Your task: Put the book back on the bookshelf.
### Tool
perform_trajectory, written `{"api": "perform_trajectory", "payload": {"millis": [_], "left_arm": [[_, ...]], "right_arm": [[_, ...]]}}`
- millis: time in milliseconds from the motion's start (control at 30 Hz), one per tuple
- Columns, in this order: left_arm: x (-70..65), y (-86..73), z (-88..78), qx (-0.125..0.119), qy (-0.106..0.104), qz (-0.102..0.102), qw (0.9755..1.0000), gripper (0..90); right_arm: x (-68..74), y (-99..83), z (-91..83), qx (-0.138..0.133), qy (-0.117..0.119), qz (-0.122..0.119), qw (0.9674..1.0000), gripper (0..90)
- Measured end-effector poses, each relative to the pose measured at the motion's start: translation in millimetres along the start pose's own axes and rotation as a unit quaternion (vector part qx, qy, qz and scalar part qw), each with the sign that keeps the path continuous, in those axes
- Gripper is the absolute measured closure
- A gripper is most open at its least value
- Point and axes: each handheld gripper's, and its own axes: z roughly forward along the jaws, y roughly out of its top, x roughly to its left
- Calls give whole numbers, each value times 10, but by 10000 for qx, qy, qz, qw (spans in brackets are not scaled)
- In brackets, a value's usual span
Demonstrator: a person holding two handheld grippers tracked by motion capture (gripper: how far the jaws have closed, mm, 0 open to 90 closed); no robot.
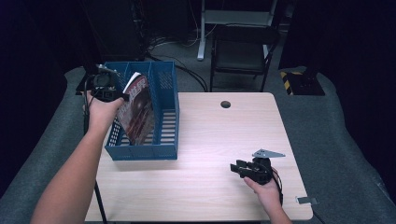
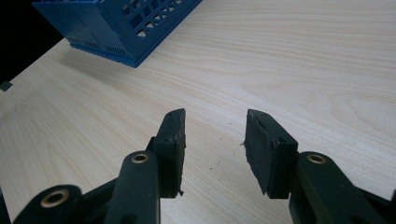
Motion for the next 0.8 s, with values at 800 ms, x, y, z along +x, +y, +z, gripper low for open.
{"api": "perform_trajectory", "payload": {"millis": [800], "left_arm": [[7,-274,-153,-162,-169,62,9997,784]], "right_arm": [[-22,-12,-22,-11,-78,109,9999,572]]}}
